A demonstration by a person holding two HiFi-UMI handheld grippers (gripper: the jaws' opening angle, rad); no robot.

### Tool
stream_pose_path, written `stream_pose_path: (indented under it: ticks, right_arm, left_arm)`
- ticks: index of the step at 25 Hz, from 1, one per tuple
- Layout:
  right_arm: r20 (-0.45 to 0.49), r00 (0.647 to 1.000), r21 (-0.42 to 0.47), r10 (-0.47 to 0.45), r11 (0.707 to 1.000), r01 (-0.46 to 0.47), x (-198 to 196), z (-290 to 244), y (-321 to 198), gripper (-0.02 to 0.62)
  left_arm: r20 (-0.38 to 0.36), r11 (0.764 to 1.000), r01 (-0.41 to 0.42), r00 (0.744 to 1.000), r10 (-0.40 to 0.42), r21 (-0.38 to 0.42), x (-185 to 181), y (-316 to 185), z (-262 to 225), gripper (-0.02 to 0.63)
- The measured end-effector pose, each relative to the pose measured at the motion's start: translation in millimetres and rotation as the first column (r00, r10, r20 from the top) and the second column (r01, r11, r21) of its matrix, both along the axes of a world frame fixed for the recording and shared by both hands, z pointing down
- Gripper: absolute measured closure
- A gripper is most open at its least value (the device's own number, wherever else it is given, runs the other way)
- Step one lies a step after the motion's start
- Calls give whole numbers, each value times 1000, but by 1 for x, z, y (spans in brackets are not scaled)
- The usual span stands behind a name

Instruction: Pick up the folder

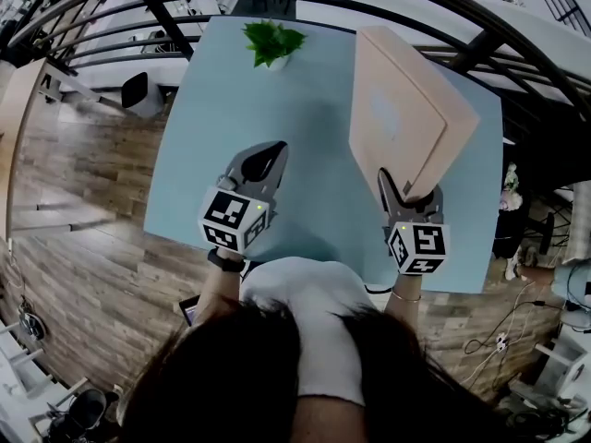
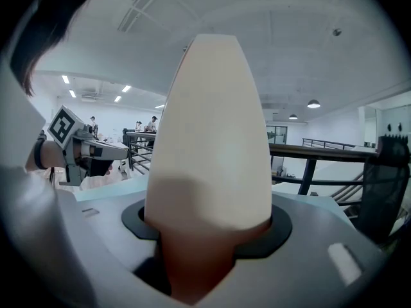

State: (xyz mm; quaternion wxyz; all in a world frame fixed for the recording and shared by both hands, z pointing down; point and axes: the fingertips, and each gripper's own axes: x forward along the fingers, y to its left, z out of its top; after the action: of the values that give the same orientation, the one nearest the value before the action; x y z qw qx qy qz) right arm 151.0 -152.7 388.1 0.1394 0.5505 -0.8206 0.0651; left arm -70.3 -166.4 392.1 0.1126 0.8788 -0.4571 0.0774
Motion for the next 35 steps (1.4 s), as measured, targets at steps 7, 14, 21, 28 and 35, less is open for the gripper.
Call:
stream_pose_path:
  ticks: [7,14,21,28,35]
  right_arm:
    - [24,1000,-7,-1,1000,1,2,0,3,316]
    - [19,1000,-14,-4,1000,4,5,-1,0,316]
    - [13,1000,-14,-7,1000,8,3,0,-3,316]
    - [14,1000,-11,-24,1000,24,-3,-4,-5,316]
    - [17,999,-10,-27,1000,28,-5,-4,-5,316]
  left_arm:
    - [1,1000,4,1000,-4,-2,3,2,-2,549]
    - [6,1000,12,1000,-12,-6,2,0,-1,549]
    - [8,1000,12,1000,-12,-10,1,-2,1,549]
    - [10,1000,16,1000,-16,-10,-2,-2,2,549]
    - [13,1000,17,1000,-17,-12,-3,-2,4,549]
